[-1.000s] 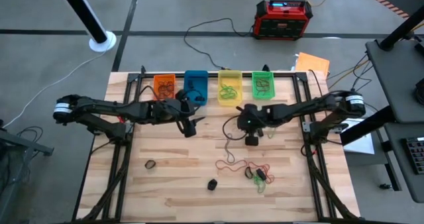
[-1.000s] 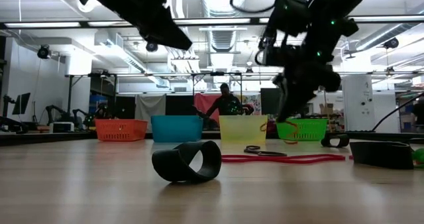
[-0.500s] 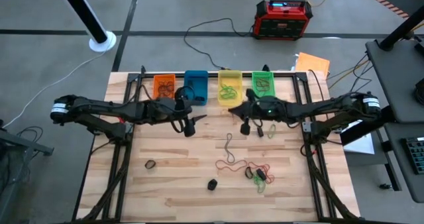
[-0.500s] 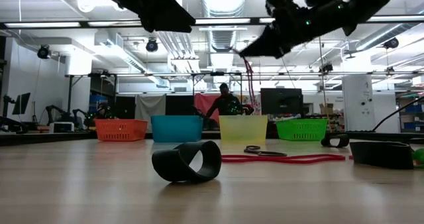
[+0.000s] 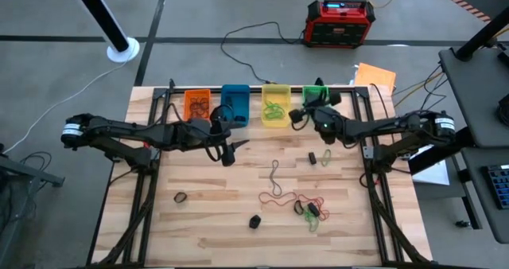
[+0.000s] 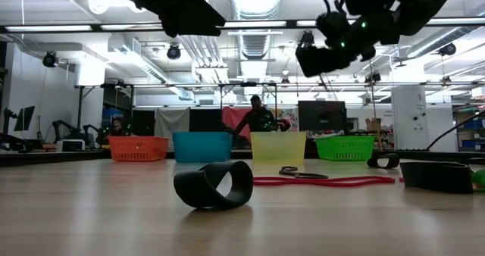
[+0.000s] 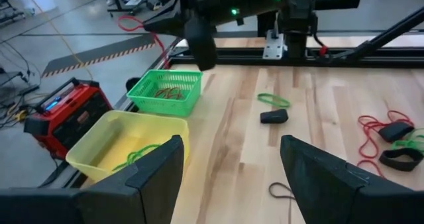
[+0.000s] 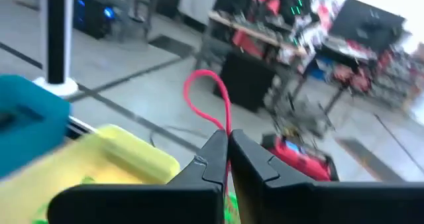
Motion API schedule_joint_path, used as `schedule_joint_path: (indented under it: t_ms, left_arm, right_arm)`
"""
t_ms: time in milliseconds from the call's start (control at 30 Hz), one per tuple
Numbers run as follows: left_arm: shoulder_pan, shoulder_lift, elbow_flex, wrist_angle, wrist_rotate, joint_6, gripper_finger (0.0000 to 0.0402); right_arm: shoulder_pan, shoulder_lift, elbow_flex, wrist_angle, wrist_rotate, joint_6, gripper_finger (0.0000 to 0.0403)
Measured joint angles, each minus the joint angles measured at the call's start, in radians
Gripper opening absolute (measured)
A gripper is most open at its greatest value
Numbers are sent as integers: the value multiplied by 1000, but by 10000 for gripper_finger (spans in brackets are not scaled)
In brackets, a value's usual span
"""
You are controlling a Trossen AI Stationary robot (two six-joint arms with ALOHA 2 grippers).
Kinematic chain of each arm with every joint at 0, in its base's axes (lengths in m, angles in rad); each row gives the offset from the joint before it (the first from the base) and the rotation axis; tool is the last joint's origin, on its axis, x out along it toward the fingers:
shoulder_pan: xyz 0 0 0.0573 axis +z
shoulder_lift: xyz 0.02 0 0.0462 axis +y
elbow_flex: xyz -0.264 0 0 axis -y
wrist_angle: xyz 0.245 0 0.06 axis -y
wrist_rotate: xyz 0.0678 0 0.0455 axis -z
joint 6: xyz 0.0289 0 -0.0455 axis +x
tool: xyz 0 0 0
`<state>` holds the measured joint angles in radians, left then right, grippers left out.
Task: Sort rubber bands into baskets
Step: Put the red rubber band into the green bin, then put the black rubber band into the blue bin
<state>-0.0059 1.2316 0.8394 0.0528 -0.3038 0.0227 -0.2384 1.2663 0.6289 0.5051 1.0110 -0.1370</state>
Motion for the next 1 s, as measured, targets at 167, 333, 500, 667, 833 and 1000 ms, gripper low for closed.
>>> schedule_joint_path:
  t_ms: [167, 333, 500, 667, 833, 1000]
  left_arm:
    - [-1, 5, -1, -11, 0, -19, 235]
    - [-11, 9, -6, -27, 0, -35, 235]
    - [-13, 9, -14, -25, 0, -57, 235]
    - [-13, 9, -32, -24, 0, -86, 235]
    - [-14, 9, -65, -25, 0, -132, 235]
    - [-16, 9, -97, -25, 0, -198, 235]
  right_arm:
    - [-120, 14, 0, -206, -16, 205, 8]
    - [-242, 40, -2, -318, -163, 367, 8]
    - [-302, 91, -3, -307, -270, 408, 9]
    - [-313, 130, -3, -306, -292, 482, 9]
    - [-314, 138, -3, -309, -313, 481, 26]
    - [-319, 135, -2, -306, -313, 486, 61]
